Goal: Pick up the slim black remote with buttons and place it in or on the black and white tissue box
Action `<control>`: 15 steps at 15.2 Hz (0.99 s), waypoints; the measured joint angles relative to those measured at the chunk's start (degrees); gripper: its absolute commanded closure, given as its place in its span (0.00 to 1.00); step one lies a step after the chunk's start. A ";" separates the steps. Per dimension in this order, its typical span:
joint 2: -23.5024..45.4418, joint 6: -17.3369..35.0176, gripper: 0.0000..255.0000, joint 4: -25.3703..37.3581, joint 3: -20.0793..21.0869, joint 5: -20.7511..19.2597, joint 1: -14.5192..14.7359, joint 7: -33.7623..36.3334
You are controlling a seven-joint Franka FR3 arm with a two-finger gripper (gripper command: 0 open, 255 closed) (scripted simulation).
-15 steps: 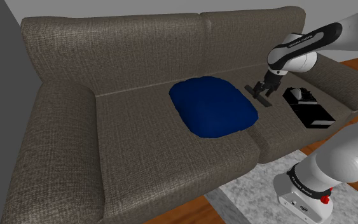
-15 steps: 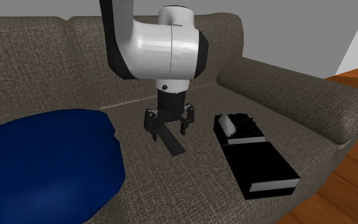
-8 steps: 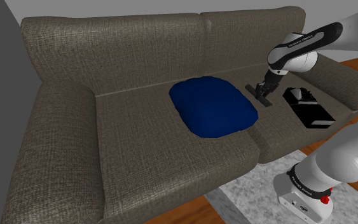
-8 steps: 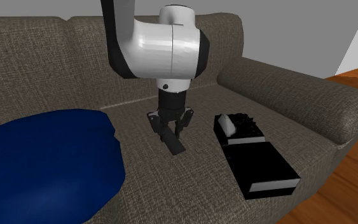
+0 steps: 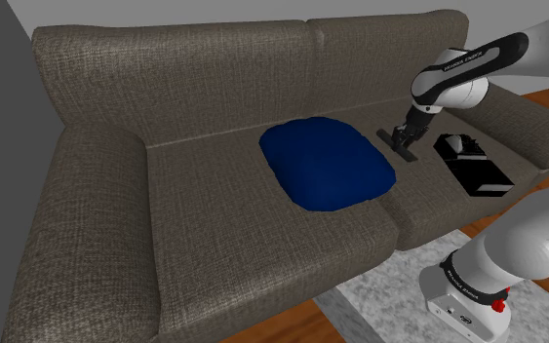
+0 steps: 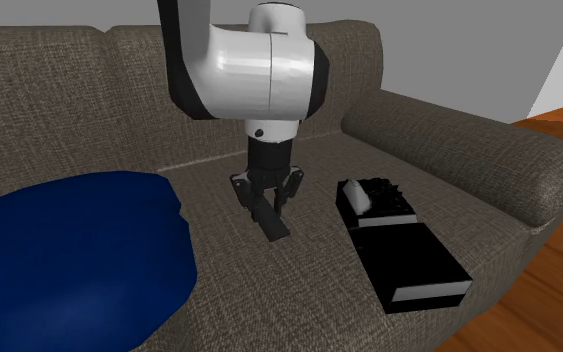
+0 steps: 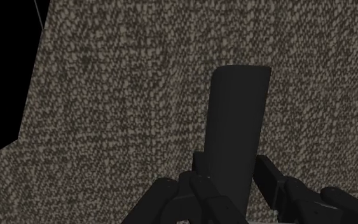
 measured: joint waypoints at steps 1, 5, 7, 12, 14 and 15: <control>-0.44 -0.67 1.00 0.24 0.04 -0.30 -0.07 0.21; -2.86 -4.08 1.00 1.47 0.48 -1.80 -0.36 1.58; -4.09 -5.71 1.00 1.99 0.70 -2.50 -0.54 2.17; -6.62 -9.90 1.00 3.88 1.40 -3.68 -0.78 3.51; -7.50 -11.58 1.00 4.76 1.62 -4.05 -0.88 3.88; -7.98 -12.43 1.00 5.17 1.79 -4.22 -0.91 4.15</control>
